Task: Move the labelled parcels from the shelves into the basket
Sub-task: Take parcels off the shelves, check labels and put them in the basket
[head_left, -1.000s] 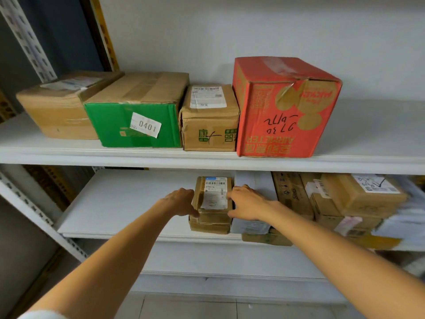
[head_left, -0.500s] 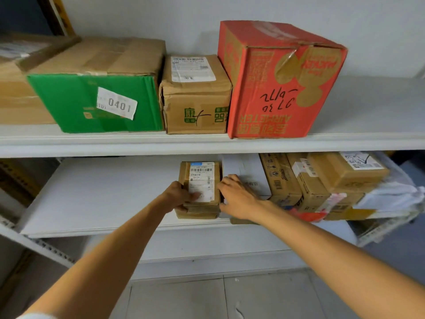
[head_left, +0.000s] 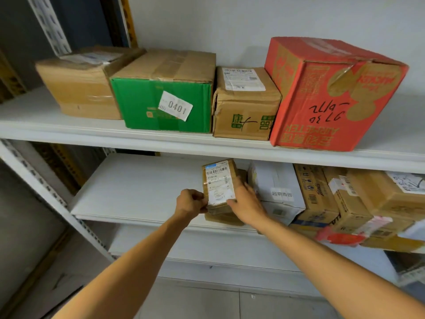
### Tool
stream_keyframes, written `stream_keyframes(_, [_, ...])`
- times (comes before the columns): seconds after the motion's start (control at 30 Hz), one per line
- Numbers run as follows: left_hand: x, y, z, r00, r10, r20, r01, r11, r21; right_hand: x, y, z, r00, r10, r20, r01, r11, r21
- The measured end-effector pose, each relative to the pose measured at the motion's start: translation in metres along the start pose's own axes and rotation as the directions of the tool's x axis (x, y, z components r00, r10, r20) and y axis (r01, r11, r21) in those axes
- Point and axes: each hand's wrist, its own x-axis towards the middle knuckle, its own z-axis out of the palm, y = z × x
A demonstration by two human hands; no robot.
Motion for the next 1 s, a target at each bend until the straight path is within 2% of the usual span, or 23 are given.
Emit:
stream_keyframes(0.13, [-0.006, 0.001, -0.012, 0.994, 0.109, -0.022, -0.106, 0.986, 0.126, 0.008, -0.001, 0.009, 0.990, 0.123, -0.064, -0.116, 0.988, 0.102])
stream_keyframes(0.27, [-0.014, 0.004, -0.018, 0.984, 0.170, -0.058, -0.161, 0.978, 0.131, 0.011, 0.002, 0.019, 0.983, 0.142, -0.113, -0.123, 0.980, 0.155])
stream_keyframes(0.37, [-0.021, 0.001, -0.020, 0.985, 0.170, -0.033, -0.166, 0.980, 0.108, 0.011, 0.006, 0.025, 0.983, 0.117, -0.140, -0.090, 0.978, 0.186])
stream_keyframes(0.5, [-0.022, -0.012, -0.023, 0.990, 0.142, -0.002, -0.142, 0.986, 0.084, 0.010, 0.000, 0.027, 0.991, 0.078, -0.112, -0.057, 0.981, 0.185])
stream_keyframes(0.63, [-0.024, -0.016, -0.026, 0.996, 0.083, -0.031, -0.086, 0.985, -0.149, 0.004, -0.001, 0.033, 0.992, 0.079, -0.098, -0.050, 0.963, 0.265])
stream_keyframes(0.7, [-0.024, -0.016, -0.031, 0.995, 0.085, -0.049, -0.093, 0.974, -0.207, 0.002, -0.002, 0.038, 0.992, 0.086, -0.092, -0.052, 0.943, 0.328])
stream_keyframes(0.8, [-0.030, -0.019, -0.040, 0.987, 0.126, -0.096, -0.142, 0.973, -0.184, 0.000, -0.005, 0.042, 0.989, 0.137, -0.057, -0.097, 0.885, 0.455])
stream_keyframes(1.0, [-0.041, -0.026, -0.051, 0.978, 0.187, -0.097, -0.199, 0.970, -0.138, -0.004, -0.006, 0.044, 0.999, 0.039, 0.003, -0.034, 0.835, 0.549])
